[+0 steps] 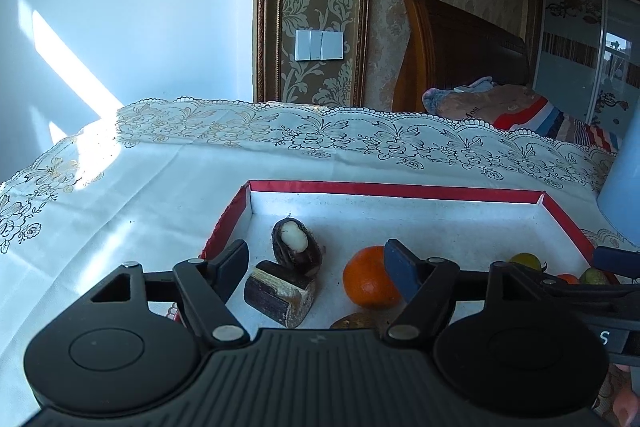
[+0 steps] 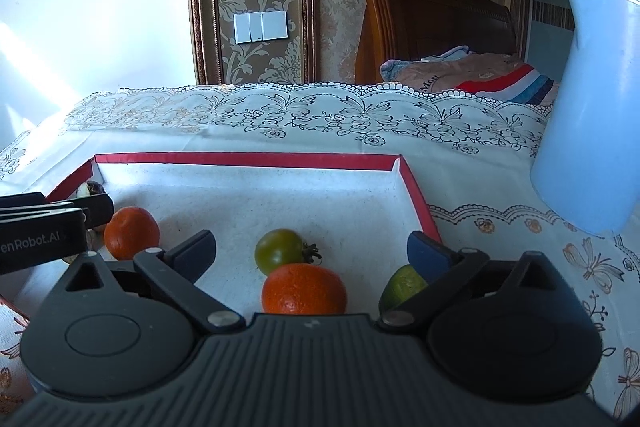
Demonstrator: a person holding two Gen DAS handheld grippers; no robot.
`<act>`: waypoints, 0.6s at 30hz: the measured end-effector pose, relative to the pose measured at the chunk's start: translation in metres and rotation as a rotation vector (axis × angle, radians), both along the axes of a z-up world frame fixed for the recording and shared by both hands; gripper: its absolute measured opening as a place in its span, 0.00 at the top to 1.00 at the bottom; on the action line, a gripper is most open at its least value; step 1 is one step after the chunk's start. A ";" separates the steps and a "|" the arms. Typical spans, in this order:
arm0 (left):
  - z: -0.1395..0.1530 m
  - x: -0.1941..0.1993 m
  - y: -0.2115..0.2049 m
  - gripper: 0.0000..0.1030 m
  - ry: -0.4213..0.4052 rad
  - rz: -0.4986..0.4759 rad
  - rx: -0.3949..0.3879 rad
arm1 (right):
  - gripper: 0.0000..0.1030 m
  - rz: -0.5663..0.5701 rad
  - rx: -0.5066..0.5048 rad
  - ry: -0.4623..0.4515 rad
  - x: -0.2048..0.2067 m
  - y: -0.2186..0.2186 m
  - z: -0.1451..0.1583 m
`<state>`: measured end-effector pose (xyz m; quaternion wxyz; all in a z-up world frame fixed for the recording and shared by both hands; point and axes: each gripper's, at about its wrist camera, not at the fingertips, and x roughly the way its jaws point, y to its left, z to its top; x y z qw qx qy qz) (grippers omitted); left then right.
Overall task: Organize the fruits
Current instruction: 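Lift both open tools up and away from the tray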
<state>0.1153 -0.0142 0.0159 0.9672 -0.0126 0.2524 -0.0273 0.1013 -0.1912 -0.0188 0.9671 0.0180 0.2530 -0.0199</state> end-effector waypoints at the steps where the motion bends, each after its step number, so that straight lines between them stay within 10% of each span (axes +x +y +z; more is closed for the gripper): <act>1: 0.001 -0.001 0.001 0.28 0.001 -0.002 -0.003 | 0.00 0.000 -0.001 -0.003 -0.002 0.000 0.000; 18: 0.002 -0.034 0.016 0.28 0.033 0.007 -0.065 | 0.00 0.040 0.046 -0.008 -0.039 0.006 0.005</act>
